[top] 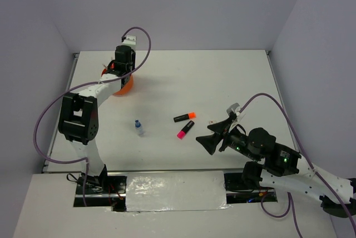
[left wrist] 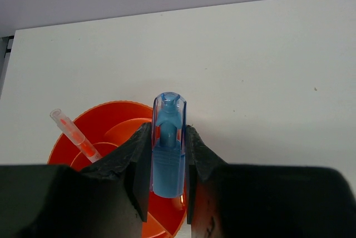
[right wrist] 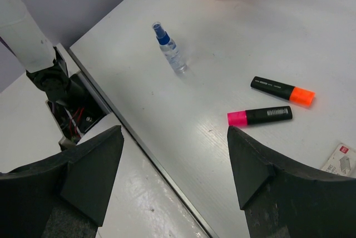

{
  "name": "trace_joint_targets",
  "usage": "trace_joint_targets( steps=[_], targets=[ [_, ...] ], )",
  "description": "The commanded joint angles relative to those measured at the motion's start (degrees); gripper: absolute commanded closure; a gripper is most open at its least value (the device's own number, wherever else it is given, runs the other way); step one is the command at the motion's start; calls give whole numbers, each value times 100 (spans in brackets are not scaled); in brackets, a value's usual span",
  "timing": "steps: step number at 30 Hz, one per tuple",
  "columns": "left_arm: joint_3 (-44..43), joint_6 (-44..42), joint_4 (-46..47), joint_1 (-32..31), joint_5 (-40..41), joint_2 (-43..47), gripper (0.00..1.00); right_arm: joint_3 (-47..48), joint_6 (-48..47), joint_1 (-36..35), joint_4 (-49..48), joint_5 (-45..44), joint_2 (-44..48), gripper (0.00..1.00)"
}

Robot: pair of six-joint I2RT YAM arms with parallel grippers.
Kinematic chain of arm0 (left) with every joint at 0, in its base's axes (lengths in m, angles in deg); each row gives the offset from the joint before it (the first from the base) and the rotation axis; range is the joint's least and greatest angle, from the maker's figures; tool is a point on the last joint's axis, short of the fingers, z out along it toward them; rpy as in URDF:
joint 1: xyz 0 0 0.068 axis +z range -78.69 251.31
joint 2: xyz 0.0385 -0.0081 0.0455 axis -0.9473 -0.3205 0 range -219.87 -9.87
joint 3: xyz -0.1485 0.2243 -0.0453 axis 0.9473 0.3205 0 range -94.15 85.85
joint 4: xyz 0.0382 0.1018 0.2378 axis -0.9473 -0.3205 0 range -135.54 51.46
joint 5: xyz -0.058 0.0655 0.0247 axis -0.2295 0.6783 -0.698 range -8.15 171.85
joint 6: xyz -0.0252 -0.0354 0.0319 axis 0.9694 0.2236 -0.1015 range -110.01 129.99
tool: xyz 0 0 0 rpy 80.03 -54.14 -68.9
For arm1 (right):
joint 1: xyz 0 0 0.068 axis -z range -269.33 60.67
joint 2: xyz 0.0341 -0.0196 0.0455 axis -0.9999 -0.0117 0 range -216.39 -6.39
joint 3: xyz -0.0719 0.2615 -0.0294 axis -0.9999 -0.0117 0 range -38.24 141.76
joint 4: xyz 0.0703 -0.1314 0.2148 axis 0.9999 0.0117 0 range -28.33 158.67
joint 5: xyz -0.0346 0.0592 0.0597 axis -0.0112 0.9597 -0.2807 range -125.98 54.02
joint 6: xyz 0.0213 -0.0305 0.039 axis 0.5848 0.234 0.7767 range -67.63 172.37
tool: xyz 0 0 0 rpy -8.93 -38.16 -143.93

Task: Sort the stationery into containers
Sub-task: Place the stationery in the storage box, then pick up the pen from the center of the board.

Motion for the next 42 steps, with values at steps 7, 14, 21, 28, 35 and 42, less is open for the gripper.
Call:
trace_joint_targets(
  steps=[7,14,21,28,35,42],
  targets=[
    [98,48,452,91,20,59,75,64,-43,23,-218,4,-37,18],
    [160,48,531,109,-59,59,62,38,-35,31,-262,83,-99,18],
    [169,75,496,109,-76,-2,47,38,-35,31,-280,118,-99,18],
    [204,180,523,83,-173,85,41,20,-8,31,-236,83,-64,18],
    [-435,-619,-380,-620,-1532,674,1,-59,184,31,-271,-144,-46,18],
    [-1027,-1621,-2526,-1849,-3754,639,1,107,633,14,62,-770,445,18]
  ],
)
